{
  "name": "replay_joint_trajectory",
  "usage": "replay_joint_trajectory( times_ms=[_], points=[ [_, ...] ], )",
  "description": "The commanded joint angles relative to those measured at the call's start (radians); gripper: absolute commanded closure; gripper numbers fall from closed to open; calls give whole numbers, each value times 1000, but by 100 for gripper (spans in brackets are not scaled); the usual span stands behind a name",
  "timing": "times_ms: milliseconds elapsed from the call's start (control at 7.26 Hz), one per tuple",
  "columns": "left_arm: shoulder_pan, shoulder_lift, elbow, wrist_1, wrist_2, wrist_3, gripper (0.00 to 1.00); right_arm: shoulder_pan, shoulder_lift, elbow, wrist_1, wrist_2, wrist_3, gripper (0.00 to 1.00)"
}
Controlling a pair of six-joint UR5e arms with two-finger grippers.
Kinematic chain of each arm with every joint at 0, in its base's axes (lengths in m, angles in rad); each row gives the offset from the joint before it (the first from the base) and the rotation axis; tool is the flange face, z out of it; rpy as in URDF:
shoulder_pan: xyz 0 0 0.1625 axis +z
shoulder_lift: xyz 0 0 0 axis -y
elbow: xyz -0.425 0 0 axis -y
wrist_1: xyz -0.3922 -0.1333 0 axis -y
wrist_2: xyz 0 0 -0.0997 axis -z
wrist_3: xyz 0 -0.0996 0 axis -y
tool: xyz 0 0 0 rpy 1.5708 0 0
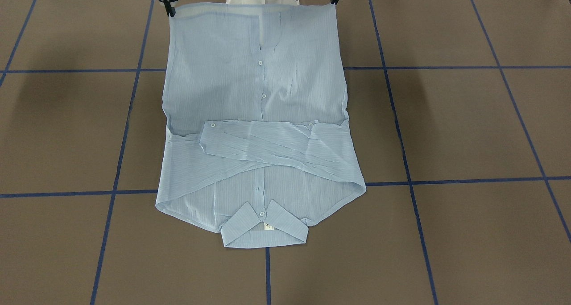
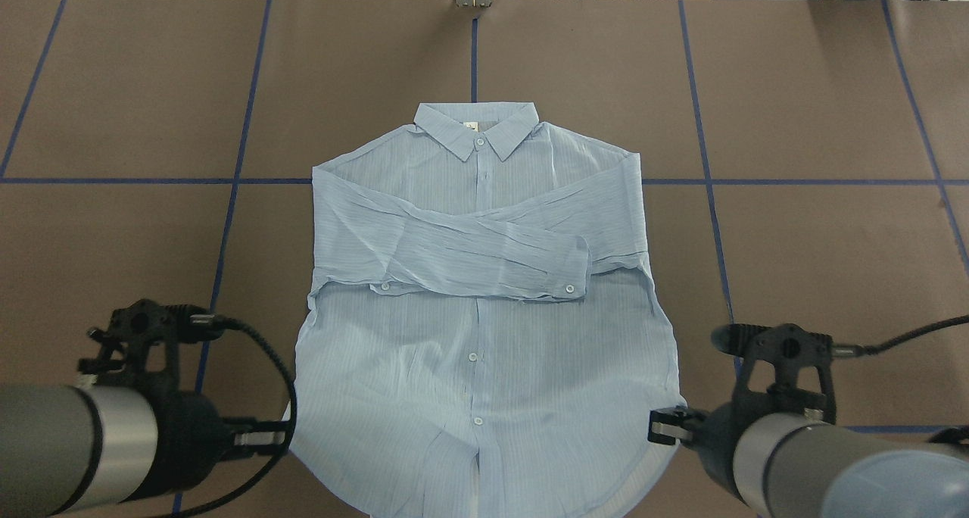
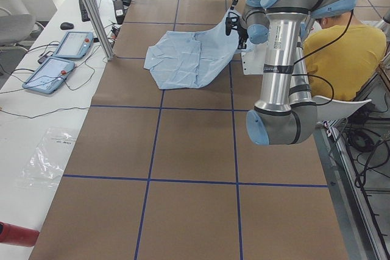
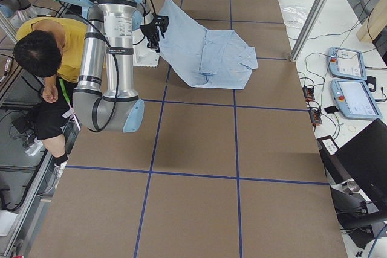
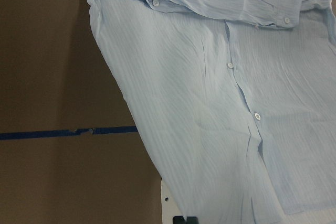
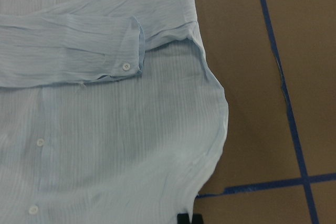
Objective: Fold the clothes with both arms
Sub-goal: 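Lift the hem with both grippers and fold it toward the collar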
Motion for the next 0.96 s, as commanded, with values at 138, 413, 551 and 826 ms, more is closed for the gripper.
replay_joint_trajectory(
  times_ms=[138, 413, 551, 826],
  points=[
    [-258, -182, 270, 2, 29, 106, 100, 297, 133, -120, -5, 32, -111, 100],
    [-378, -260, 363, -4, 35, 175, 100, 420, 208, -211, 3, 35, -179, 100],
    [-404, -306, 446, -38, 70, 177, 100, 445, 230, -289, 14, 34, -181, 100],
    [-435, -325, 662, -261, 84, 182, 100, 491, 230, -537, 349, 34, -190, 100]
  ],
)
